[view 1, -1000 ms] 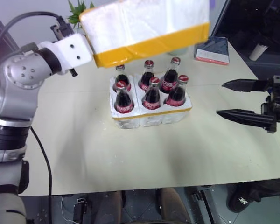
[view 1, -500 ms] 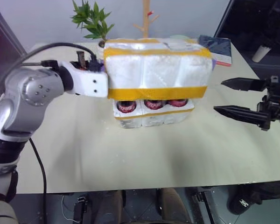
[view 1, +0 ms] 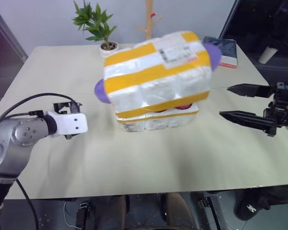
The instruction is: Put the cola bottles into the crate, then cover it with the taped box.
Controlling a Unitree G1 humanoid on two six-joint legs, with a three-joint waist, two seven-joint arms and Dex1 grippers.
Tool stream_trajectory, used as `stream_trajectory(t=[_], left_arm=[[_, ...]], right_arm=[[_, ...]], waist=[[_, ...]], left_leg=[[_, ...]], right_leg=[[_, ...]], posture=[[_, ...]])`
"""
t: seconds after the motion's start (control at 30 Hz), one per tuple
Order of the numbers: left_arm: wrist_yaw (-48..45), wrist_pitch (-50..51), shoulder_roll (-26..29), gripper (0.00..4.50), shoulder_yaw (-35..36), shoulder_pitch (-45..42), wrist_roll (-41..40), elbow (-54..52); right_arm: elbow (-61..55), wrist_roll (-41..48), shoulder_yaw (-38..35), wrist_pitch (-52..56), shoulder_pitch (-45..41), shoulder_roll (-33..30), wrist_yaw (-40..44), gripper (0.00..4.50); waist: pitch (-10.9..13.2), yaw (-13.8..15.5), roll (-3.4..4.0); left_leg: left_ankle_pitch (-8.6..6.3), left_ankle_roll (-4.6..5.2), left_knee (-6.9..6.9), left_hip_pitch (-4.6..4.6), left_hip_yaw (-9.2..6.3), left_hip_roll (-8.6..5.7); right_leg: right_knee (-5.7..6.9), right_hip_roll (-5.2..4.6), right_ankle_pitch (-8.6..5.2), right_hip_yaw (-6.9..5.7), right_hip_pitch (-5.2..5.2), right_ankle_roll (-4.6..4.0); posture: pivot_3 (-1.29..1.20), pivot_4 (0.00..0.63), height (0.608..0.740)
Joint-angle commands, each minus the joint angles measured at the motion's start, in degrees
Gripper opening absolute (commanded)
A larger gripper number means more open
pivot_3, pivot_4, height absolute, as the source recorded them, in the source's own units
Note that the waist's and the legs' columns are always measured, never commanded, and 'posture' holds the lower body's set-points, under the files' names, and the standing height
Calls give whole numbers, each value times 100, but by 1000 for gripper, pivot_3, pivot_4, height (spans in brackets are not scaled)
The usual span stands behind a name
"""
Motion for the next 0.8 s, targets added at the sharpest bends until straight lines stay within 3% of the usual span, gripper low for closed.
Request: stream_trajectory(t=[0.03,0.13,0.27,0.33,0.47,0.6,0.8], left_arm=[[284,-552,175,4191,363,-778,-105,600],[137,-339,13,4191,429,-1192,-580,751],[-785,1463,-130,4191,1129,-1182,-2424,619],[-1406,2578,-7,4191,1621,-1212,-3672,496],[-2548,4226,711,4191,2157,-1284,-5219,800],[-2881,4715,1071,4191,2115,-1523,-5756,1060],[-2994,4508,1207,4191,1704,-1537,-5668,922]], right_arm=[[107,-86,-22,-197,-71,-15,102,4500],[265,-159,62,-258,-175,-31,124,4500],[265,-218,-30,-289,-29,-90,299,4500],[279,-307,-115,-303,118,-171,461,4500],[424,-503,-208,-354,383,-334,819,4500],[538,-657,-163,-415,535,-417,1063,4500],[615,-740,-126,-414,578,-394,1167,4500]], waist=[[0,24,-2],[-1,-20,-1],[-2,-86,3],[-1,-124,3],[2,-182,-3],[1,-176,0],[1,-192,1]], left_leg=[[0,0,6,-3,-1,0],[0,0,12,-3,0,-2],[-3,5,7,3,1,-1],[-4,6,-3,3,0,3],[-4,6,-3,1,-2,3],[-4,6,-6,7,-2,3],[-4,6,-9,9,-1,3]], right_leg=[[-2,0,0,-2,2,0],[-10,-2,1,-1,11,2],[0,-1,1,-1,9,2],[3,4,1,-1,2,1],[4,4,0,-1,0,1],[2,4,-1,-1,5,-1],[1,4,-2,-1,6,-1]], posture=[[0,150,739],[0,150,739],[0,150,739],[0,150,739],[0,150,739],[0,150,739],[0,150,739]])
